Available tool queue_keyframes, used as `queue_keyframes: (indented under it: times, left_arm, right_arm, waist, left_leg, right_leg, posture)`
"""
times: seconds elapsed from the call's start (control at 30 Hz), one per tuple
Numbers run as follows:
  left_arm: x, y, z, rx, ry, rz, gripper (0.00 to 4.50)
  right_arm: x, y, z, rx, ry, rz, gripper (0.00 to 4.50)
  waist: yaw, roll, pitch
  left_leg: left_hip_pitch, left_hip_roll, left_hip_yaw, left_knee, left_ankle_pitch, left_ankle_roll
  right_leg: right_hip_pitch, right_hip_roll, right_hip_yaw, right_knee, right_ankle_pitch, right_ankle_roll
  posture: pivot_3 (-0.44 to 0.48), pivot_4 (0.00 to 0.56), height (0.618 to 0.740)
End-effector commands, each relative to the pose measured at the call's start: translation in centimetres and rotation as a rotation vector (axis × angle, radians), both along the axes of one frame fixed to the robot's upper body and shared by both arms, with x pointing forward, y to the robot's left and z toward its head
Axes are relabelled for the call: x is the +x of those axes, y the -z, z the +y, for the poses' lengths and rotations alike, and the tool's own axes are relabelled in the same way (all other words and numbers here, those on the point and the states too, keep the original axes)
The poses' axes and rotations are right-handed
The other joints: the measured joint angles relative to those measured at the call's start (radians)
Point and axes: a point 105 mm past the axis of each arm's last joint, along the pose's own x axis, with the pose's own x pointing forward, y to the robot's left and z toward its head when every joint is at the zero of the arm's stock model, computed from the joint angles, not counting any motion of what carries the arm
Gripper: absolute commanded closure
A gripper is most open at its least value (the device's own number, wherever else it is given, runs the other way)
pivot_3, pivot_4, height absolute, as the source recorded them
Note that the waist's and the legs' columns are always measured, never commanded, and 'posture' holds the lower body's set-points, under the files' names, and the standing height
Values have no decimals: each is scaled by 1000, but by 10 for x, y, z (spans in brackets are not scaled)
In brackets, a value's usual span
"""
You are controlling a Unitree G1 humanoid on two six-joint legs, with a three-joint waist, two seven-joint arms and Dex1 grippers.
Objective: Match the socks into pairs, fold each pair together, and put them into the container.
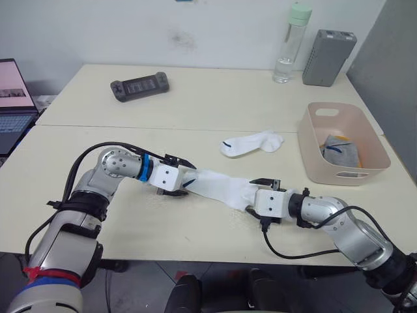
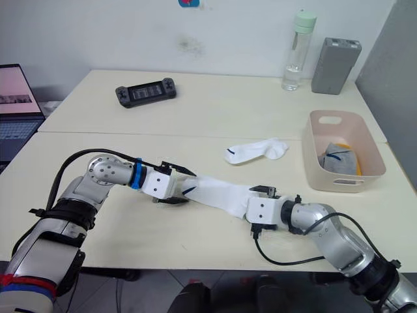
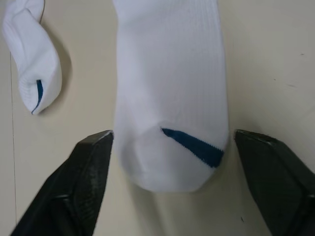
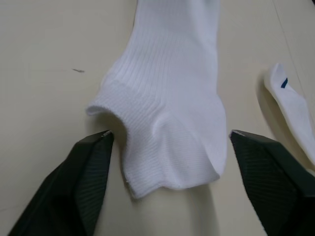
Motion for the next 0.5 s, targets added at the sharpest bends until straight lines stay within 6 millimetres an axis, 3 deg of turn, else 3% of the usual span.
queue_keyframes:
  times: [0.03,0.17,0.27,0.33,0.5]
  left_arm:
    - [-3,13,1,29,13,37,1783]
    - [-8,9,2,-1,16,91,3059]
    - [-14,4,5,-55,-47,244,4015]
    - [-22,1,7,-57,-58,315,4486]
    - [-47,-23,10,-126,-131,544,4486]
  right_arm:
    - [1,-8,6,27,-28,-41,1900]
    - [-7,-4,9,55,-53,21,3332]
    - [-8,-7,9,102,-34,78,4417]
    - [-11,-9,9,147,-22,129,4500]
    - [-36,-28,15,395,18,400,4500]
  waist:
    - [-1,0,0]
    - [-1,0,0]
    - [-7,0,0]
    - [-8,0,0]
    - [-9,0,0]
  left_leg:
    - [0,0,0,0,0,0]
    - [1,0,0,0,0,0]
    - [0,0,0,0,0,0]
    - [0,1,0,0,0,0]
    - [0,2,-2,-1,0,0]
  right_leg:
    - [0,0,0,0,0,0]
    - [0,0,0,1,0,0]
    - [0,0,0,1,0,0]
    - [-1,1,0,1,0,0]
    - [-1,2,-1,2,-1,-2]
  posture:
    - [0,150,740]
    - [0,150,740]
    - [0,150,740]
    - [0,150,740]
    - [0,150,740]
